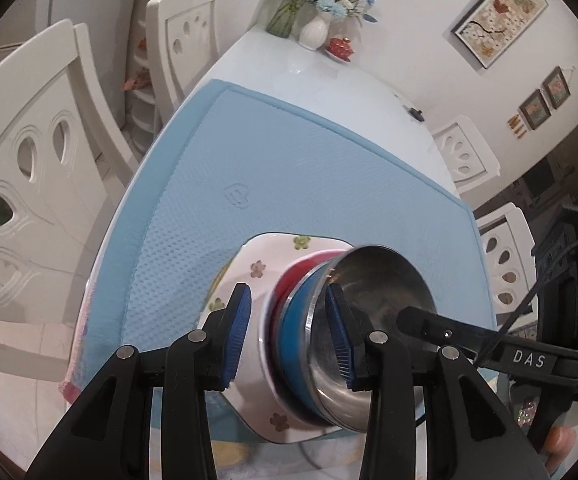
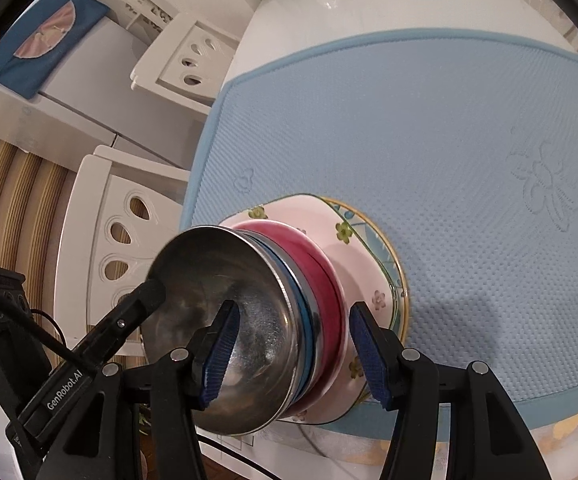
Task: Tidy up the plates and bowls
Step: 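Lower the nested bowls with both grippers onto the green-tree plates, then open both grippers and withdraw them from the bowl-and-plate stack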
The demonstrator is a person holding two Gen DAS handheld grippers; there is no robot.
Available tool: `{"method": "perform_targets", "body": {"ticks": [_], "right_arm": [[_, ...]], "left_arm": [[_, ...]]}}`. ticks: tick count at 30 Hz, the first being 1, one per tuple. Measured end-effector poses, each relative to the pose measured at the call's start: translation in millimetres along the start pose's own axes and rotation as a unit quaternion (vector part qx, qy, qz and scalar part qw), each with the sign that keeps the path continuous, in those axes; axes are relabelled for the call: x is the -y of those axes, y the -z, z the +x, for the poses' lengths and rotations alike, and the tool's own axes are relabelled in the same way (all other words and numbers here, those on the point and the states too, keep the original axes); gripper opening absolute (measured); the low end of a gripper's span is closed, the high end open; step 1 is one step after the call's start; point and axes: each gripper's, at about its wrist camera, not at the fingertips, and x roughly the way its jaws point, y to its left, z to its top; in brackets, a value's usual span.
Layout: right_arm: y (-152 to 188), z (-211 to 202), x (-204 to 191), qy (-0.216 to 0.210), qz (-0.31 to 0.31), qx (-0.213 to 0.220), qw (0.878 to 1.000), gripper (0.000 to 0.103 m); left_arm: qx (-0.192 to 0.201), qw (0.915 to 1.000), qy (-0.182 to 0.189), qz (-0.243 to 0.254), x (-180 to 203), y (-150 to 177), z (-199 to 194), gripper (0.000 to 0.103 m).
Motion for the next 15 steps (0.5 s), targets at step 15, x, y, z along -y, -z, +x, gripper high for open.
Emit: {"method": "perform_targets", "body": {"ticks": [15], "right_arm": [[30, -45, -33, 0.038, -0.030, 0.046, 0.998, 0.056]], "left_arm": [[0.091, 0.9842, -0.074, 0.133, 43, -1, -64, 0.044]]}}
